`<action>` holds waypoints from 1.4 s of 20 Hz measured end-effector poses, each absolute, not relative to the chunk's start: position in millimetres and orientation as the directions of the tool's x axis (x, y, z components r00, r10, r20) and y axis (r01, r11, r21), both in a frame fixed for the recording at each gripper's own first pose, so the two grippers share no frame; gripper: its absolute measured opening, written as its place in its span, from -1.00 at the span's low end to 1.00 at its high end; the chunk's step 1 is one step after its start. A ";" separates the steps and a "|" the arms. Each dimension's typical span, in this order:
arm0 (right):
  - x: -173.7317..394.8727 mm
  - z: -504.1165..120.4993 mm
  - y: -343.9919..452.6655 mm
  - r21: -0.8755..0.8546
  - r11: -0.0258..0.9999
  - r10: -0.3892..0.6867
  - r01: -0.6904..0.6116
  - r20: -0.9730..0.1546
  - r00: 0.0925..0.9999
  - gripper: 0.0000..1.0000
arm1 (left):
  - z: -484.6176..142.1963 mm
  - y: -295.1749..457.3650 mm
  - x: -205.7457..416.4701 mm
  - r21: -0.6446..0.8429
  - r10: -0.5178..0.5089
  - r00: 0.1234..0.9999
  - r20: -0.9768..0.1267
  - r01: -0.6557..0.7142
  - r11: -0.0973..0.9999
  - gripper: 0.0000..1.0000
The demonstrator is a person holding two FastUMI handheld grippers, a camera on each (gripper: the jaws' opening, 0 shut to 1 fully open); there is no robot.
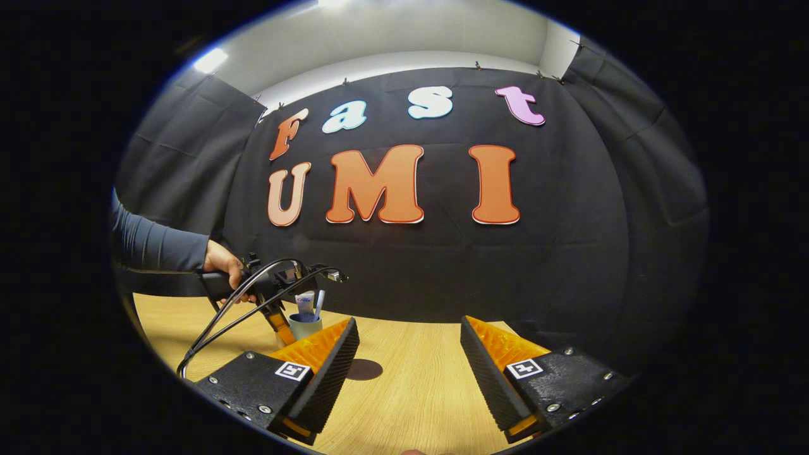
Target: Put the toothbrush and toothpaste on the desktop into the cup, then pick up the cup and place it on the coaster on the desktop.
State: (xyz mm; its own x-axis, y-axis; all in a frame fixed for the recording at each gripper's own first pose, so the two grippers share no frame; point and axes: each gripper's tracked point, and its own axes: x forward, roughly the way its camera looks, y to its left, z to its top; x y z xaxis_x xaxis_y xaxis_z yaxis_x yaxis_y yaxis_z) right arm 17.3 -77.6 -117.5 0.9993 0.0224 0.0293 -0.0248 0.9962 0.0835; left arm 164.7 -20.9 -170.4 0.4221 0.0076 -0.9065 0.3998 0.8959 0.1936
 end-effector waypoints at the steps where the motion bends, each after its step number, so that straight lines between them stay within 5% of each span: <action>1: 16.3 -116.9 -77.0 0.084 0.996 0.024 -0.027 0.031 0.999 0.94 | -172.8 -25.4 167.1 0.186 -0.003 0.429 -0.903 0.398 0.898 -0.36; 3: 15.6 -116.7 -75.7 0.085 0.996 0.026 -0.028 0.032 0.999 0.94 | -161.9 -34.3 160.0 0.173 -0.016 0.431 -0.902 0.396 0.902 -0.47; 15: -3.1 -102.2 -92.9 0.102 0.995 -0.012 0.006 0.062 0.998 0.94 | -107.9 -103.5 133.4 0.164 -0.056 0.496 -0.867 0.388 0.907 -0.45; 28: -39.9 -99.6 -131.4 0.070 0.993 -0.099 0.095 0.052 0.994 0.94 | -121.3 -130.2 133.3 0.177 -0.112 0.487 -0.866 0.508 0.843 -0.45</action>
